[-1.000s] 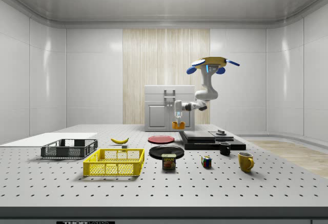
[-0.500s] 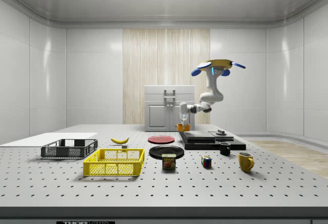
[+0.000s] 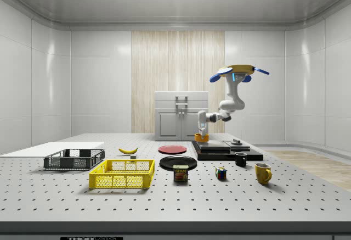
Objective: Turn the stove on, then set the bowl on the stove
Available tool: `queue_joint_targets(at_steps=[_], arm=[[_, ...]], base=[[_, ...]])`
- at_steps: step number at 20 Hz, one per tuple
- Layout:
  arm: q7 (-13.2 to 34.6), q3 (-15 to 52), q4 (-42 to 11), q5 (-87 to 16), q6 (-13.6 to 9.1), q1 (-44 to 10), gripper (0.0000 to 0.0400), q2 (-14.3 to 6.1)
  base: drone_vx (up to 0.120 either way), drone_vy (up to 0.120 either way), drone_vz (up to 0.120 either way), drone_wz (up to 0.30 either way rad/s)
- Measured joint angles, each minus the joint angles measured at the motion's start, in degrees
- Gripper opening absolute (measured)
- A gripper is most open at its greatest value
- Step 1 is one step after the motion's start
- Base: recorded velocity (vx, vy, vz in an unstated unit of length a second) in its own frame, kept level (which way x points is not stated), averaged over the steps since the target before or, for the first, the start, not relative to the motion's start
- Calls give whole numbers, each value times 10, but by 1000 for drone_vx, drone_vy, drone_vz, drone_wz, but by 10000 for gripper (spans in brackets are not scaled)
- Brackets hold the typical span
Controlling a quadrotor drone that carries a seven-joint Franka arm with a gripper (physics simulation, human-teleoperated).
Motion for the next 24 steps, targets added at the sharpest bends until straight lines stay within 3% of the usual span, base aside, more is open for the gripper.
queue_joint_targets(at_steps=[14, 22, 24], arm=[[0, 0, 0, 0, 0, 0, 102, 0], [-4, -23, 12, -22, 12, -3, 102, 1], [-3, -28, 14, -26, 15, -4, 219, 2]], base=[[-120, 0, 0, 0], [0, 0, 0, 0], [0, 0, 0, 0]])
